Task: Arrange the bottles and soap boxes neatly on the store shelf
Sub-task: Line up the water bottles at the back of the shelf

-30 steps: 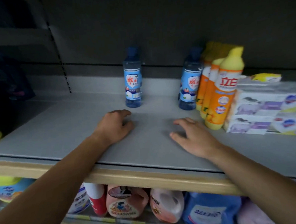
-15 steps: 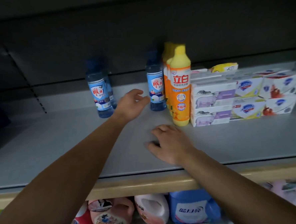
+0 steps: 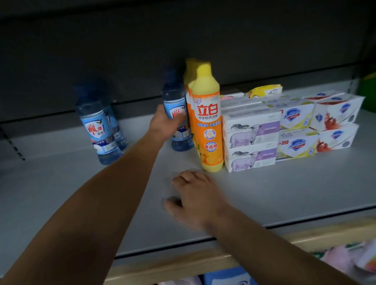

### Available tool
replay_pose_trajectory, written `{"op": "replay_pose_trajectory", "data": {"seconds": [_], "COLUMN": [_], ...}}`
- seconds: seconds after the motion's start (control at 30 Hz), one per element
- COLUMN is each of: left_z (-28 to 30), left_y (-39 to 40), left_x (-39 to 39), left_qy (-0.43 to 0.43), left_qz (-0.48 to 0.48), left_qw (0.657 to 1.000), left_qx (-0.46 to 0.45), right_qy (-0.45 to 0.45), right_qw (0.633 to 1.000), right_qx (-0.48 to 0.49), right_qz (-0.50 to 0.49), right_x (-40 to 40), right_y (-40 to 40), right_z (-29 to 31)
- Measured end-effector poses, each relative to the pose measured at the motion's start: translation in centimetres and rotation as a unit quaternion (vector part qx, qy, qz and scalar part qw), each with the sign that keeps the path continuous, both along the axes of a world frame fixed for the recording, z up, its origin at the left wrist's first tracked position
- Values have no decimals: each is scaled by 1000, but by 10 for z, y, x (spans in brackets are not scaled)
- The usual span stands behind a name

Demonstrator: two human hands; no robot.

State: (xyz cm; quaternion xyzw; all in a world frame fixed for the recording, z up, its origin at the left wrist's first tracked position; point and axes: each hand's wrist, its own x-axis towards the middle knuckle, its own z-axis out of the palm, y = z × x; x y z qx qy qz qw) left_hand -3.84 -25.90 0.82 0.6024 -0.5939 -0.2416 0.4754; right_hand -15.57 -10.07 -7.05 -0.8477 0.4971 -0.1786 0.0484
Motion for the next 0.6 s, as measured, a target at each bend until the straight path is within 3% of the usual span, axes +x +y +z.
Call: {"op": "replay_pose_trajectory", "data": {"seconds": [0.27, 0.6], "left_z": [-7, -5], "left_y": [24, 141], "left_x": [18, 77], "left_qy": [-26, 21], "left_qz": [-1, -45], "left_qw": [999, 998], "left_qx": [-37, -28], "right_qy": [5, 13], "right_qw": [1000, 999], "right_qx": [12, 49], "right_qz": [-3, -13], "right_x": [-1, -2], "right_y": [1, 5], "right_z": [3, 14]}}
